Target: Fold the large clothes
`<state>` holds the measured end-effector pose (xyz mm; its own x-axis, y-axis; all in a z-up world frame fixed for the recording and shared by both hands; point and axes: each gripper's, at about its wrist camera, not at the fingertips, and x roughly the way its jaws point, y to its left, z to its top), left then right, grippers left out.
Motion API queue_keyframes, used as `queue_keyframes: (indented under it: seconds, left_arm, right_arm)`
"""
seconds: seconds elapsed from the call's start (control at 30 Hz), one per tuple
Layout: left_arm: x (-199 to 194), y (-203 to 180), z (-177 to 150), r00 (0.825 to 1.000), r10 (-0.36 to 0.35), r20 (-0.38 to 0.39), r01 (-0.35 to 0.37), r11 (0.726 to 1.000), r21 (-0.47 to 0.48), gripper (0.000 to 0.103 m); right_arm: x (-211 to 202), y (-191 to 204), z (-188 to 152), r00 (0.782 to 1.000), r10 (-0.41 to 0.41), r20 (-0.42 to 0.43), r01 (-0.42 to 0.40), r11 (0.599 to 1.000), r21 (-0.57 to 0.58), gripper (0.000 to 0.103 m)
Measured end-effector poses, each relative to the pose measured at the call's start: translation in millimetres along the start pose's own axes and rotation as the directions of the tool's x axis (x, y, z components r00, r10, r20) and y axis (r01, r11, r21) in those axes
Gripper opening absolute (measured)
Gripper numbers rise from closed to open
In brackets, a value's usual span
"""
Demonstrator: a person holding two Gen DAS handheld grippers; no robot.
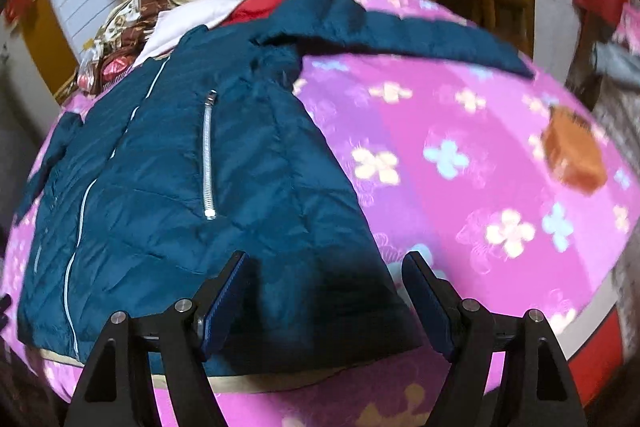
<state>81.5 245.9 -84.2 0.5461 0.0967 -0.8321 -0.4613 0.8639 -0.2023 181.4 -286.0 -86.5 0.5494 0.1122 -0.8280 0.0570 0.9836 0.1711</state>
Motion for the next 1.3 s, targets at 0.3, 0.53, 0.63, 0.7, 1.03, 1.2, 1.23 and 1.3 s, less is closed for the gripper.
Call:
queue_keyframes:
  seconds: [0.3, 0.53, 0.63, 0.7, 1.03, 1.2, 1.23, 1.3]
  left_arm:
    - [25.4, 8.8, 11.1, 0.978, -0.198, -0.064, 0.195, 0.980, -0.040, 0.095]
    - [36.0, -22.8, 12.5, 0.970, -0.214, -0.112, 0.218, 0.976, 0.025, 0.090]
    - [37.9, -32.6, 9.8, 0.986, -0.106, -0.131, 0.118, 0.989, 0.088, 0.044]
    - [34.9, -32.4, 9.9, 0.985, -0.094, -0.143, 0.108, 0.990, 0.096, 0.029]
    - [1.6, -14.0, -11.1, 0.991, -0.075, -0.108, 0.081, 0.996, 0.047, 0.015]
    - [-9.0, -7.9, -20.1, 0.994, -0.065, -0.092, 0.070, 0.997, 0.042, 0.014]
    - [-10.0, -6.9, -20.1, 0.994, -0.061, -0.088, 0.066, 0.997, 0.045, 0.014]
    - [-12.8, -6.5, -23.4, 0.996, -0.046, -0.078, 0.051, 0.997, 0.058, 0.014]
  right_arm:
    - [19.4, -8.7, 10.3, 1.000, 0.029, 0.013, -0.029, 0.999, 0.035, 0.077]
    - [21.4, 7.0, 10.2, 0.996, 0.089, -0.012, -0.089, 0.995, -0.038, 0.049]
    - [17.3, 14.1, 4.8, 0.994, 0.103, -0.022, -0.105, 0.991, -0.088, 0.023]
    - [13.3, 13.8, 4.2, 0.991, 0.125, -0.036, -0.128, 0.988, -0.085, 0.018]
    - [-10.1, 7.6, -14.1, 0.985, 0.160, -0.069, -0.167, 0.979, -0.114, 0.013]
    - [-14.6, 3.8, -22.6, 0.982, 0.163, -0.093, -0.174, 0.977, -0.126, 0.012]
    - [-15.9, 3.2, -24.3, 0.982, 0.163, -0.095, -0.174, 0.976, -0.128, 0.012]
    - [-16.6, 2.9, -25.1, 0.982, 0.162, -0.099, -0.174, 0.976, -0.130, 0.012]
